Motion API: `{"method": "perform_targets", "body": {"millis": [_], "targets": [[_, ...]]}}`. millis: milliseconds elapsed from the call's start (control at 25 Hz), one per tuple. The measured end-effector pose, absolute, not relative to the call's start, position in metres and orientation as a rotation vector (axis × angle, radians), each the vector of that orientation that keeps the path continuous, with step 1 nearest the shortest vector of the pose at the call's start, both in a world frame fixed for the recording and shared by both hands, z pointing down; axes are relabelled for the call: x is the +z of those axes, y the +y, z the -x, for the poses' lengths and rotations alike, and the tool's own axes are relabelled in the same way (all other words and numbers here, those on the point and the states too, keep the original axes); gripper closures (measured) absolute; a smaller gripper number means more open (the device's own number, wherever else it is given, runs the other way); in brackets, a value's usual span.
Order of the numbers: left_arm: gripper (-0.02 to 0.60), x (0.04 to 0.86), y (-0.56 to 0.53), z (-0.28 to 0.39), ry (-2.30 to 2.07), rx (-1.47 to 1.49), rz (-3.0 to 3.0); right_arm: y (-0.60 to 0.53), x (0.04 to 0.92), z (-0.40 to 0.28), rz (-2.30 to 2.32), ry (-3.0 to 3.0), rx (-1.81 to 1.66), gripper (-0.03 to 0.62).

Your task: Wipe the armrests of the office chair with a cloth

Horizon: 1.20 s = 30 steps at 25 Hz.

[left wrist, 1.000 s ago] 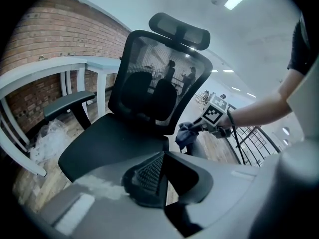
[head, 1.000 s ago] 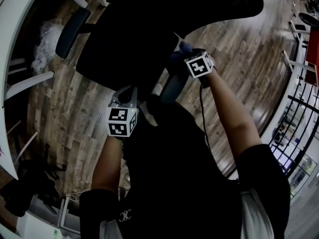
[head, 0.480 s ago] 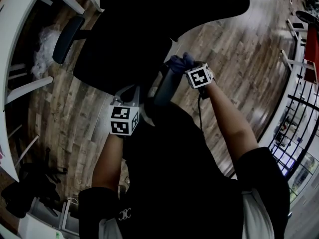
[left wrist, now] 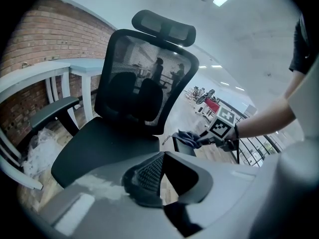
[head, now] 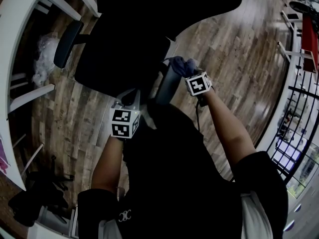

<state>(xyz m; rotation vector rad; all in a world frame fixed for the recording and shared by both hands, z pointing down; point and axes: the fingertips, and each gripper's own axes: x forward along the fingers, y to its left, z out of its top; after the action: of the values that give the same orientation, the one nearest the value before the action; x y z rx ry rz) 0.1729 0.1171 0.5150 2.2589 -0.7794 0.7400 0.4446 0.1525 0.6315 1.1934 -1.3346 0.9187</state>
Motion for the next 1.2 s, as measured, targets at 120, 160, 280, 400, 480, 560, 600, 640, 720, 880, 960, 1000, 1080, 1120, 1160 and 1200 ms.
{"method": "perform_targets", "body": {"millis": [120, 160, 280, 400, 480, 560, 600, 640, 720, 880, 960, 1000, 1080, 1120, 1160, 1200], "targets": [[0.575, 0.514, 0.119, -0.166, -0.752, 0.747, -2.273, 0.162, 0.629, -0.436, -1.219, -1.328, 0.932, 0.513], [0.575, 0.513, 0.12, -0.164, -0.743, 0.751, -2.278, 0.165, 0.629, -0.433, -1.226, -1.323, 0.938, 0.514], [0.575, 0.512, 0.123, -0.156, -0.712, 0.763, -2.294, 0.178, 0.626, -0.423, -1.244, -1.3, 0.96, 0.517], [0.575, 0.51, 0.125, -0.149, -0.682, 0.771, -2.31, 0.192, 0.627, -0.412, -1.257, -1.281, 0.985, 0.522], [0.575, 0.51, 0.126, -0.145, -0.662, 0.78, -2.317, 0.201, 0.627, -0.406, -1.266, -1.269, 0.997, 0.523], [0.575, 0.51, 0.128, -0.141, -0.641, 0.789, -2.324, 0.21, 0.627, -0.398, -1.275, -1.267, 1.013, 0.525], [0.575, 0.51, 0.128, -0.139, -0.631, 0.794, -2.329, 0.214, 0.628, -0.394, -1.279, -1.268, 1.02, 0.526], [0.575, 0.509, 0.129, -0.137, -0.622, 0.798, -2.335, 0.218, 0.627, -0.389, -1.281, -1.269, 1.024, 0.525], [0.575, 0.509, 0.13, -0.135, -0.605, 0.805, -2.344, 0.228, 0.627, -0.381, -1.281, -1.262, 1.033, 0.526], [0.575, 0.51, 0.133, -0.131, -0.57, 0.815, -2.355, 0.248, 0.627, -0.361, -1.279, -1.26, 1.07, 0.526], [0.575, 0.51, 0.134, -0.131, -0.552, 0.821, -2.362, 0.257, 0.627, -0.348, -1.274, -1.278, 1.089, 0.526], [0.575, 0.51, 0.134, -0.131, -0.543, 0.823, -2.366, 0.262, 0.627, -0.341, -1.271, -1.288, 1.101, 0.526], [0.575, 0.51, 0.135, -0.131, -0.529, 0.823, -2.37, 0.272, 0.628, -0.328, -1.262, -1.31, 1.124, 0.528], [0.575, 0.51, 0.135, -0.131, -0.523, 0.822, -2.372, 0.277, 0.628, -0.321, -1.258, -1.32, 1.13, 0.528], [0.575, 0.511, 0.136, -0.131, -0.516, 0.823, -2.373, 0.281, 0.628, -0.315, -1.254, -1.328, 1.134, 0.53], [0.575, 0.512, 0.136, -0.131, -0.509, 0.824, -2.373, 0.285, 0.627, -0.31, -1.252, -1.334, 1.137, 0.53]]}}
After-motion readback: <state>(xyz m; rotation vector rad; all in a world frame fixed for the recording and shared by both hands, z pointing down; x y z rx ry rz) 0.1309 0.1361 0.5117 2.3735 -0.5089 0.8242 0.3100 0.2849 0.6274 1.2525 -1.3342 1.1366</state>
